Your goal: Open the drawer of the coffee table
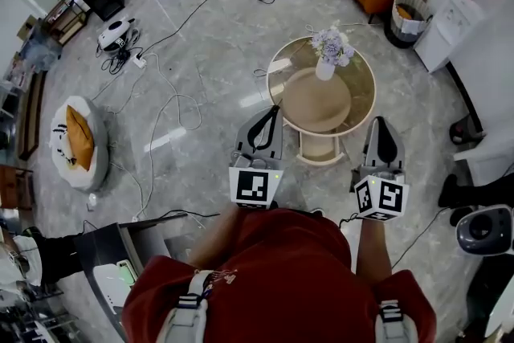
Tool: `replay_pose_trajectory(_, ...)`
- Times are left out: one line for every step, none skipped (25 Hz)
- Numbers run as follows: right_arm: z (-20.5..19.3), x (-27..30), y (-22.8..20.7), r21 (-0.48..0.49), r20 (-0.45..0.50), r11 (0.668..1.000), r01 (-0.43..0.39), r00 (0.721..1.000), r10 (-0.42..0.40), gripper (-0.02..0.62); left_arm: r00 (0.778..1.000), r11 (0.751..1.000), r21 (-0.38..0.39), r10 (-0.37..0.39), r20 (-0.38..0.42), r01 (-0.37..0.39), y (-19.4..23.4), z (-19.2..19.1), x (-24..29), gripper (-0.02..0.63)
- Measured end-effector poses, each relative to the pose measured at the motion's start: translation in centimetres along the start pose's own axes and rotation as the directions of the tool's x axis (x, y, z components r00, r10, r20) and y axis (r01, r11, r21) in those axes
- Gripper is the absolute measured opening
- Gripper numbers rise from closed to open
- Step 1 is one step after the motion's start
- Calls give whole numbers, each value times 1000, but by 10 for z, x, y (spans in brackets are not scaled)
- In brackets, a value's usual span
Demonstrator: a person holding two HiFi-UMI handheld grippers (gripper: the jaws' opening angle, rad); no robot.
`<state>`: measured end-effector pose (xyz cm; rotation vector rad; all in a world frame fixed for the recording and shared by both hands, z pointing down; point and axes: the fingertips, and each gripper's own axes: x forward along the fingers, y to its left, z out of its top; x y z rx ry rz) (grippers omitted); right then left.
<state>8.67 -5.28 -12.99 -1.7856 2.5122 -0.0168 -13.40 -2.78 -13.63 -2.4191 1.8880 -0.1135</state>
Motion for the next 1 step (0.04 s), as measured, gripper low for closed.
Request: replay_pose_trajectory(-1, 0, -1, -1, -1, 1000, 0, 1000, 0, 23, 1000, 1000, -3, -1, -3, 1, -2, -1, 1, 14)
